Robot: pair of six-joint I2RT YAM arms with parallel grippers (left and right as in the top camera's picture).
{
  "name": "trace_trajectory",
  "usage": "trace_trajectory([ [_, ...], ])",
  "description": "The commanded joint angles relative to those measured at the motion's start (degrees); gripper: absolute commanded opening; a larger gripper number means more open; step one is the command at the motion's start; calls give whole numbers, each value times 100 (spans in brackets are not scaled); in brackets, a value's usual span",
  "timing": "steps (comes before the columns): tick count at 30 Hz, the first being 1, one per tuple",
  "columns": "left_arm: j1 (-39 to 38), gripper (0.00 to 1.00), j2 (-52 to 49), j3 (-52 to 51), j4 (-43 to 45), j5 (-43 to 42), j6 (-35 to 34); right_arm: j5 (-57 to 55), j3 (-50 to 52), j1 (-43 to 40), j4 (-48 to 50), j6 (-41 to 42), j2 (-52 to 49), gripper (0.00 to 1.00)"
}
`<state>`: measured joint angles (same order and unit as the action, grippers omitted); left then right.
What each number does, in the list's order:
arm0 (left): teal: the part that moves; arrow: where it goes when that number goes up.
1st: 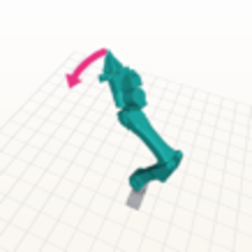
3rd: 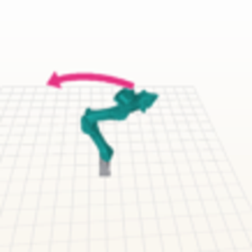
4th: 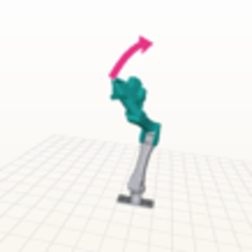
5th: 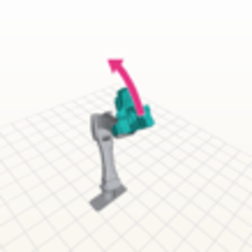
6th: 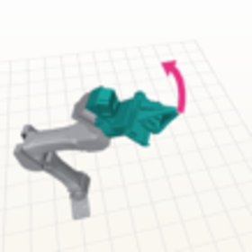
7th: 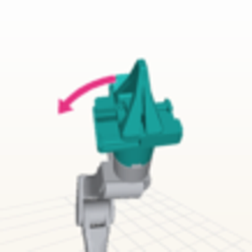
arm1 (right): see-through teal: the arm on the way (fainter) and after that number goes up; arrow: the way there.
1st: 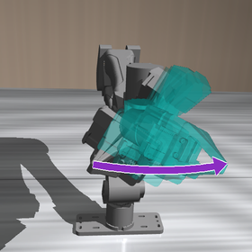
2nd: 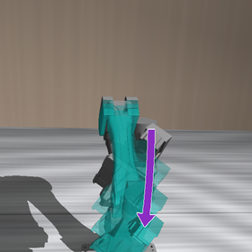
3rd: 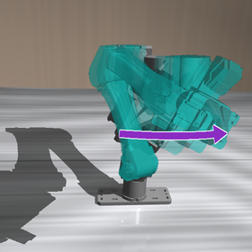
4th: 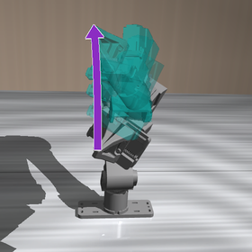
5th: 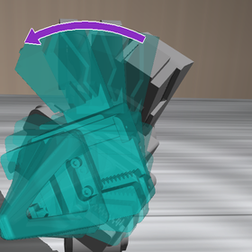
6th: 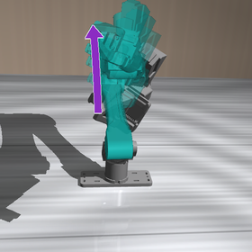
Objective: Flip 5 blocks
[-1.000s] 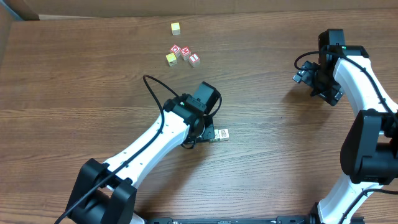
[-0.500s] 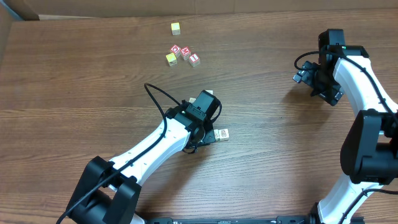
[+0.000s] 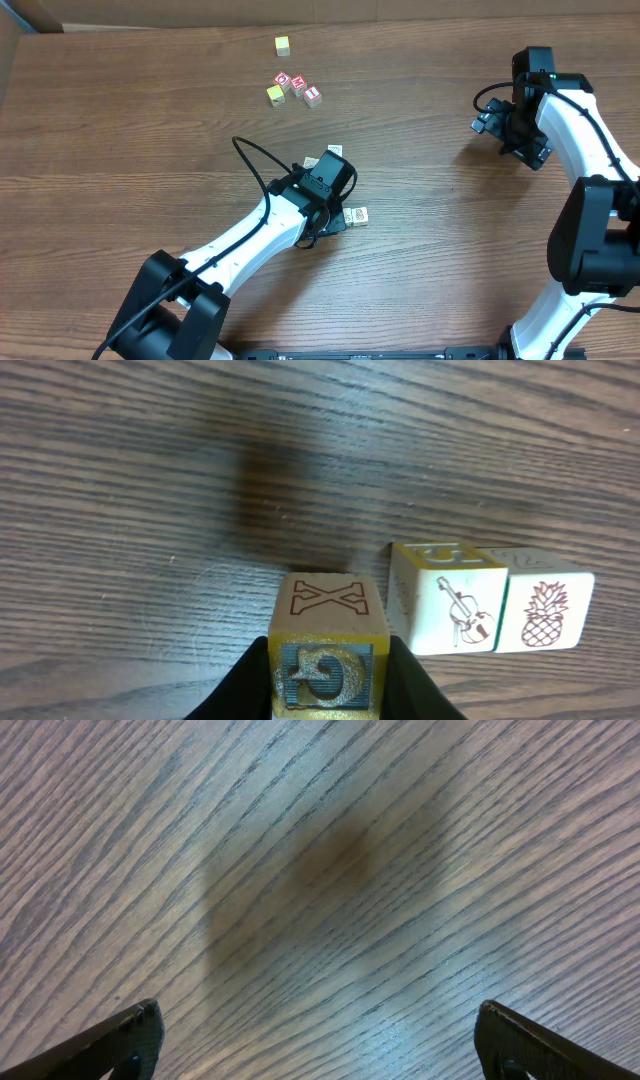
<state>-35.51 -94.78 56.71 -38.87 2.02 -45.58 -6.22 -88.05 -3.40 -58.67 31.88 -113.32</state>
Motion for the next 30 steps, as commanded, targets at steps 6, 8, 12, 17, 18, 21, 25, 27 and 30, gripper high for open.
trace_trajectory([
  [6,-114,22,-157,-66,83,114,-140,-61,35,-33,13,24,155,100],
  [8,-114,22,-223,-66,105,111,-138,-61,35,-33,13,24,155,100],
  [12,-111,23,-262,-63,129,94,-138,-61,35,-33,13,22,155,100],
  [17,-94,31,-258,-61,142,92,-136,-61,35,-33,13,22,155,100],
  [18,-90,33,-258,-52,140,92,-136,-61,35,-33,13,22,155,100],
  [21,-79,38,-258,4,109,94,-94,-61,35,-33,13,24,155,100],
  [25,-79,39,-258,212,-52,101,-20,-61,35,-33,13,24,155,100],
  [27,-79,38,-251,404,-175,122,85,-61,35,-33,13,24,155,100],
  [30,-79,38,-219,802,-461,153,170,-61,35,-33,13,24,155,100],
])
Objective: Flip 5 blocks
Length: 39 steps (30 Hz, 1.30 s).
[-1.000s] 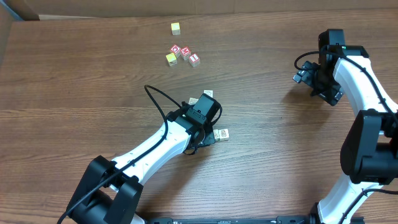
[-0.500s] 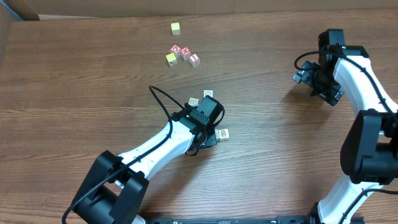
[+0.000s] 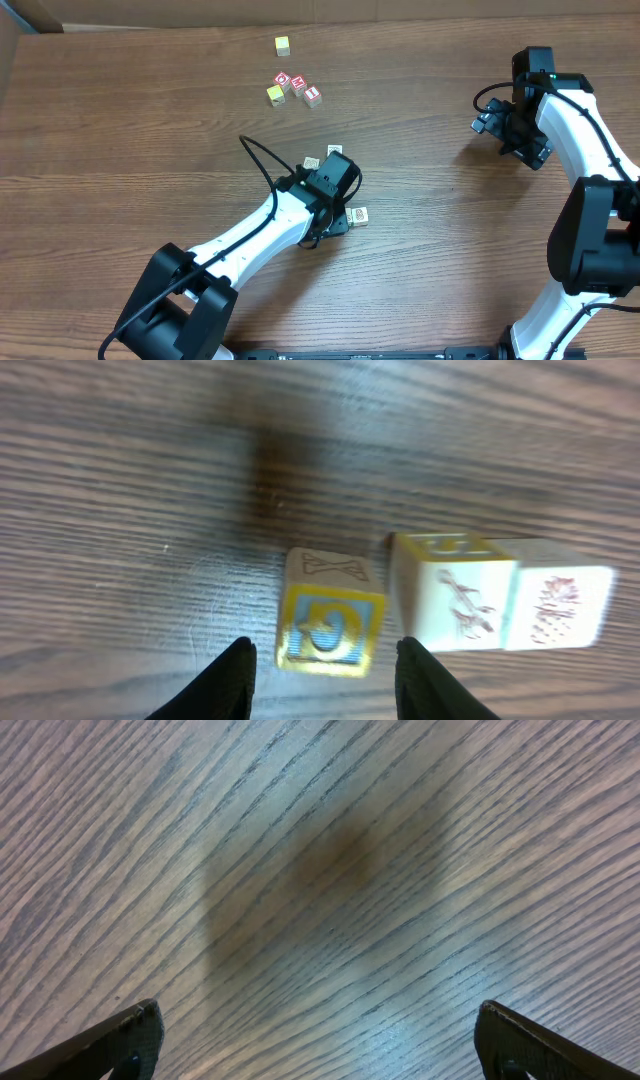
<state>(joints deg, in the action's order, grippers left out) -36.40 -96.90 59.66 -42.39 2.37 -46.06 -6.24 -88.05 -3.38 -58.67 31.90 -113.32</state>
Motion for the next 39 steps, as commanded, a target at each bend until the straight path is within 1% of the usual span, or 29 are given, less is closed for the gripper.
trace_trajectory([
  [1,11,38,4,625,-179,118,271,-59,35,-35,13,20,155,100],
  [5,11,38,13,1091,-597,127,457,-61,35,-35,13,20,155,100],
  [7,24,36,13,1185,-791,125,498,-61,35,-35,13,20,155,100],
  [8,39,34,13,1187,-868,122,498,-59,35,-35,13,22,155,100],
  [11,103,21,9,1156,-1174,149,498,-59,35,-35,13,22,155,100],
  [15,114,10,4,1054,-1241,332,496,-61,35,-35,13,22,155,100],
  [18,114,4,-15,1010,-1285,645,496,-59,35,-35,13,20,155,100],
  [21,125,4,-26,942,-1309,1016,496,-59,35,-35,13,22,155,100],
  [23,125,4,-28,885,-1303,1119,494,-59,35,-35,13,22,155,100],
  [30,170,4,-33,542,-964,1152,494,-59,35,-35,13,20,155,100],
  [39,529,4,-39,494,-933,850,649,-59,35,-35,13,20,155,100],
])
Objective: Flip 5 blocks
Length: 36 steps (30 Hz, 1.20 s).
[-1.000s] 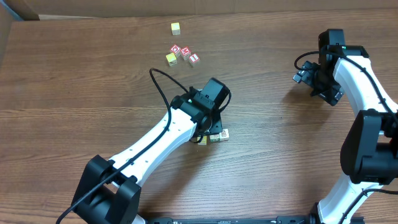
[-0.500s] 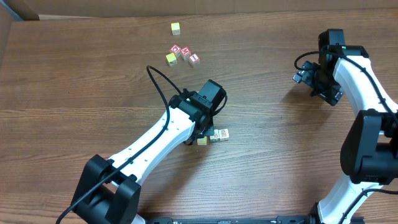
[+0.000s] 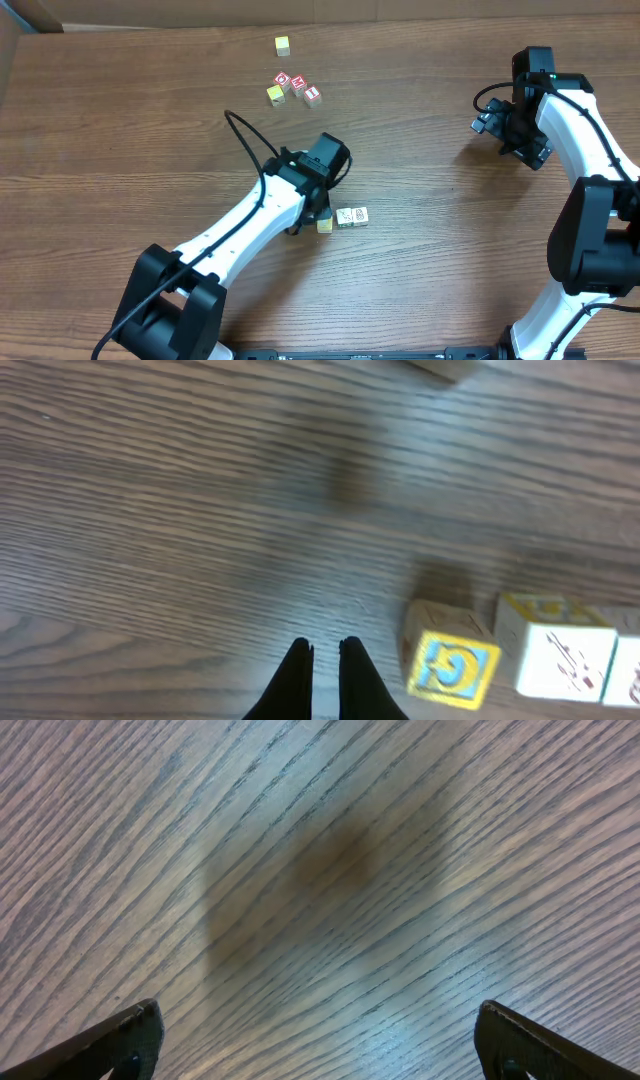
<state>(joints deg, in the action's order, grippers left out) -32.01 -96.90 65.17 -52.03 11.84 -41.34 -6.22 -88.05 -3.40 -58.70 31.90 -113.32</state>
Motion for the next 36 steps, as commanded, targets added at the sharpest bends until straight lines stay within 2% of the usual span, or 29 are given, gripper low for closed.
trace_trajectory([
  [1,116,4,-50,-57,35,-111,177,-61,35,-33,15,22,155,100],
  [12,164,4,-597,-63,199,-610,413,-61,35,-33,15,22,155,100],
  [24,164,4,-988,-63,308,-1744,623,-63,35,-33,15,22,155,100],
  [36,190,4,-984,-59,535,-1709,605,-63,35,-33,15,20,155,100],
])
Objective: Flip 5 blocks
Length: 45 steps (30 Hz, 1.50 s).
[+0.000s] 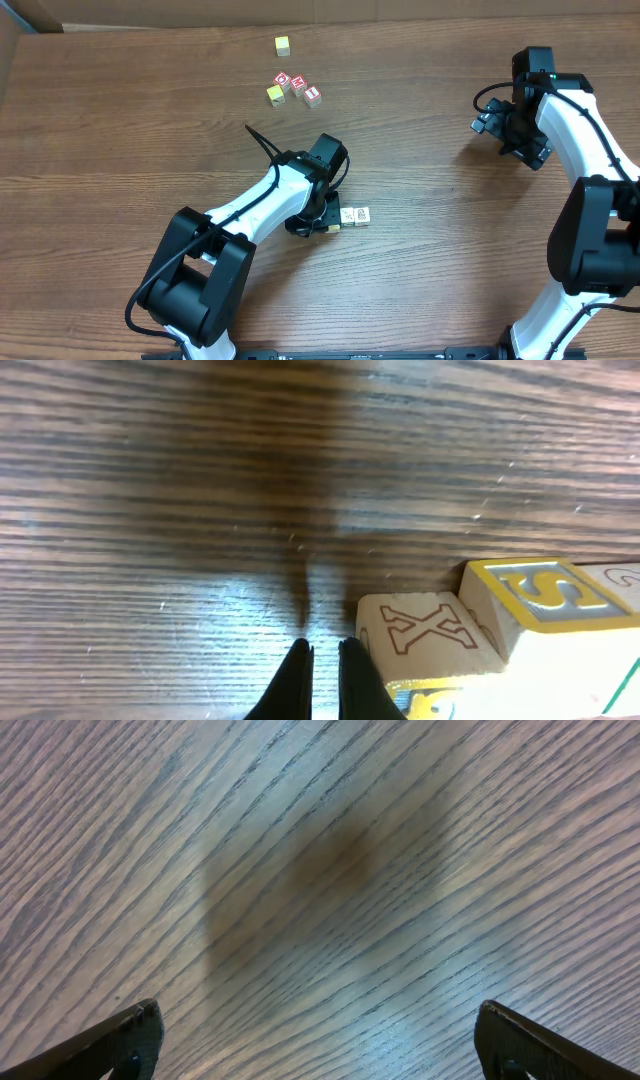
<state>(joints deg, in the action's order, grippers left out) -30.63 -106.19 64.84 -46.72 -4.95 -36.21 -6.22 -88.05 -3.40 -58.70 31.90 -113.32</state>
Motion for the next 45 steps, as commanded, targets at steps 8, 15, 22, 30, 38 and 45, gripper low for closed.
trace_trajectory([
  [8,155,4,402,339,-903,553,116,-61,35,-33,15,20,155,100],
  [15,-31,4,568,260,-1097,-260,173,-61,35,-33,15,22,155,100],
  [22,-280,4,568,13,-748,-319,-20,-61,35,-33,15,22,155,100],
  [30,-444,4,516,-282,-291,-476,-68,-61,35,-33,15,20,155,100],
  [38,-428,4,514,-334,125,-297,-68,-61,35,-33,15,20,155,100],
  [45,-431,4,514,-337,199,-140,-66,-61,35,-33,15,22,155,100],
])
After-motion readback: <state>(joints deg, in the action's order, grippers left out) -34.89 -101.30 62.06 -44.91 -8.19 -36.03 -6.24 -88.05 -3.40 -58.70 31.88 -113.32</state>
